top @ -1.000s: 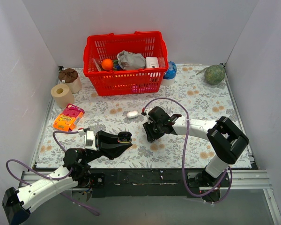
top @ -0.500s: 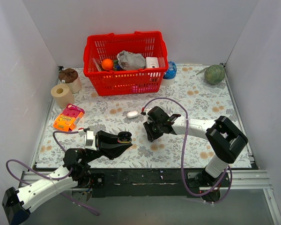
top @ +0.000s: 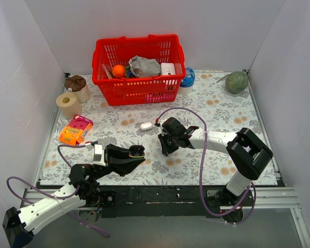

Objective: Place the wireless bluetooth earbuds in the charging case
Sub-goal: Pick up the earbud from the center of the board.

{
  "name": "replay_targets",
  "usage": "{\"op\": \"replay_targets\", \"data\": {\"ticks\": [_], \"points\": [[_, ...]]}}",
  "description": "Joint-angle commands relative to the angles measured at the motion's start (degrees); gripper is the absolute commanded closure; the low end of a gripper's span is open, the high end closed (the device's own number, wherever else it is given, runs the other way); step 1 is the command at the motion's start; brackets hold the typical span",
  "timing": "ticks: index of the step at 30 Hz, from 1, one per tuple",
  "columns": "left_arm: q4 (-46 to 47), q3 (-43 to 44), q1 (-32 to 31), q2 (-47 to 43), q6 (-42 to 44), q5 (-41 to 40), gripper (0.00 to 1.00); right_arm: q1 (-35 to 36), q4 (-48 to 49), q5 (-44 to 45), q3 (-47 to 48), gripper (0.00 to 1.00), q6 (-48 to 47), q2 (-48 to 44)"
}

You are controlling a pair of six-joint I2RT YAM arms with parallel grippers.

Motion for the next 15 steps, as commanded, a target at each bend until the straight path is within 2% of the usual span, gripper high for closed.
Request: {"op": "replay_targets", "data": {"ticks": [1, 7, 12, 15], "points": [[-0.48, 0.28, -0.18, -0.54, 0.06, -0.53, 1.00, 0.49, -1.45, 2.63, -0.06, 0.99, -0.23, -3.34], [-0.74, 1.07, -0.27, -0.19, 1.37, -0.79, 1.00, 0.49, -0.93, 4.65, 0.81, 0.99, -0.50, -15.90], [0.92, 2.30, -0.27, 1.73, 3.04, -0.97, 1.00, 0.49, 3.20, 3.77, 0.11, 0.99, 0.55, -28.11], [2.50, 3.36, -0.27, 3.40, 4.45, -1.23, 1.00, 0.49, 6.44, 0.35, 0.02, 0.99, 1.52, -34.54]]}}
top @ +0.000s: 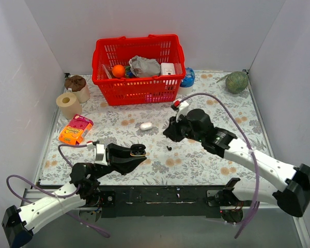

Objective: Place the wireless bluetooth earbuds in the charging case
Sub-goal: Place the earbud in the charging case.

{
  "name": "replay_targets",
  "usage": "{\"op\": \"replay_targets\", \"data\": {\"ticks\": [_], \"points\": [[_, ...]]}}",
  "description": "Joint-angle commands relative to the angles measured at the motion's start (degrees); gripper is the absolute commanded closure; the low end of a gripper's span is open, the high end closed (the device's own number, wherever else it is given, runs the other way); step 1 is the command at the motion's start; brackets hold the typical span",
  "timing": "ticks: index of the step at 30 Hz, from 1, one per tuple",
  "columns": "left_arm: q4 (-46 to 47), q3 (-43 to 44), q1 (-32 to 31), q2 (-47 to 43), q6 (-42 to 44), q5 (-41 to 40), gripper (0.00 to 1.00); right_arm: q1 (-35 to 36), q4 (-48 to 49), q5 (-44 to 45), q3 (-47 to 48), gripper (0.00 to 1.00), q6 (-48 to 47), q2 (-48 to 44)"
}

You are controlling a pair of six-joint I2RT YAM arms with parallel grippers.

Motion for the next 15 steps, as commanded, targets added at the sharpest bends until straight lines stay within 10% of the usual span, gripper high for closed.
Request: {"op": "replay_targets", "data": {"ticks": [1, 15], "points": [[3.12, 3.27, -0.27, 2.64, 3.03, -1.08, 1.00, 0.28, 7.19, -3.54, -0.08, 0.99, 1.63, -8.71], [24.55, 11.79, -0.18, 25.83, 6.38, 0.32, 1.00, 0.36, 26.45, -18.75, 1.23, 0.99, 3.40, -22.53]]}}
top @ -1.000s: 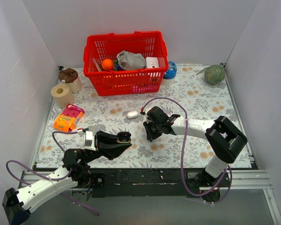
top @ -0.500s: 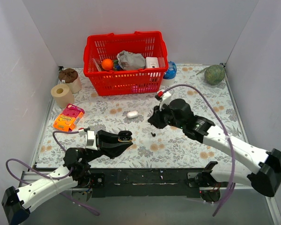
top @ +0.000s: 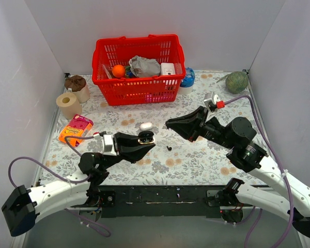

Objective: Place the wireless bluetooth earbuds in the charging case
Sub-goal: Place the earbud in the charging case.

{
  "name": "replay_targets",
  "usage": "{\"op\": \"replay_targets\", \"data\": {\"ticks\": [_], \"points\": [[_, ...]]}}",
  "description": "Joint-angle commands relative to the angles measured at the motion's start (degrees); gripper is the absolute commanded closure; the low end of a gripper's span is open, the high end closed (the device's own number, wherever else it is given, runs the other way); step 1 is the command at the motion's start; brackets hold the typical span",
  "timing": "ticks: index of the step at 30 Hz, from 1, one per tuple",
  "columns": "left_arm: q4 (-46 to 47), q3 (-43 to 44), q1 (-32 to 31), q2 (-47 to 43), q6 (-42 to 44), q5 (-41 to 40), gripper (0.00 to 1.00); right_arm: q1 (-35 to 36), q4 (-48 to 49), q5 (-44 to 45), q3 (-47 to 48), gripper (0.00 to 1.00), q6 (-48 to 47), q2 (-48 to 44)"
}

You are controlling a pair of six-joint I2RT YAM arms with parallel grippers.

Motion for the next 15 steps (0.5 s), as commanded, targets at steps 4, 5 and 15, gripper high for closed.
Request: {"op": "replay_targets", "data": {"ticks": [4, 5, 15], "points": [[16.22, 8.42, -0.27, 14.41, -1.48, 2.65, 1.00, 0.28, 11.10, -7.20, 1.77, 0.99, -3.81, -1.33], [17.28, 9.74, -0.27, 15.99, -1.83, 3.00, 1.00, 0.28, 11.90, -7.55, 1.68, 0.99, -4.16, -1.42], [26.15, 15.54, -0.27, 26.37, -4.12, 3.00, 1.00, 0.28, 17.70, -8.34, 0.81, 0.99, -6.53, -1.95]]}}
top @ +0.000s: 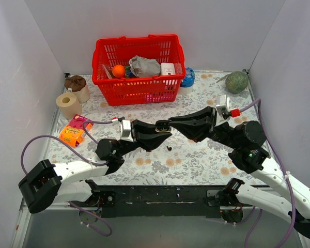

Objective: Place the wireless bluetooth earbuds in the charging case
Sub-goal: Place the earbud in the charging case.

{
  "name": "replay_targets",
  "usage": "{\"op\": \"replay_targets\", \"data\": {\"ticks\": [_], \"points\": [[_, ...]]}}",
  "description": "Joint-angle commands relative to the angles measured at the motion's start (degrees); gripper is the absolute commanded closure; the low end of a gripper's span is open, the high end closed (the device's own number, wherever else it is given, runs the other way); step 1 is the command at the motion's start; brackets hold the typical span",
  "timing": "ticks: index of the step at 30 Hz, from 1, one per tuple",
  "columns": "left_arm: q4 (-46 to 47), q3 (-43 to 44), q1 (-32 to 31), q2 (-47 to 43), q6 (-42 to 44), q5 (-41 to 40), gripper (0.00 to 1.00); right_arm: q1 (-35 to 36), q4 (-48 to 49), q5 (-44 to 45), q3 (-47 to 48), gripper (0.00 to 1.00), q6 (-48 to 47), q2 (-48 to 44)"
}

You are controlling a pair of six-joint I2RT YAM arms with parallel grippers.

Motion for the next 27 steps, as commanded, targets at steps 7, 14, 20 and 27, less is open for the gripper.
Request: {"op": "replay_targets", "data": {"ticks": [7, 14, 20, 27], "points": [[15.74, 5.24, -0.27, 3.92, -2.35, -0.52, 1.00, 0.23, 9.51, 0.95, -2.38, 0.99, -3.24, -2.44], [17.50, 8.49, -0.27, 5.59, -3.50, 0.62, 1.00, 0.23, 8.54, 2.10, -2.82, 0.99, -4.91, -3.40], [17.41, 10.78, -0.27, 5.94, -6.04, -0.34, 1.00, 0.23, 8.19, 4.03, -2.65, 0.99, -7.02, -4.11], [19.17, 12.45, -0.27, 6.55, -9.73, -0.96, 1.00, 0.23, 9.42, 7.71, -3.34, 0.99, -8.69, -4.11]]}}
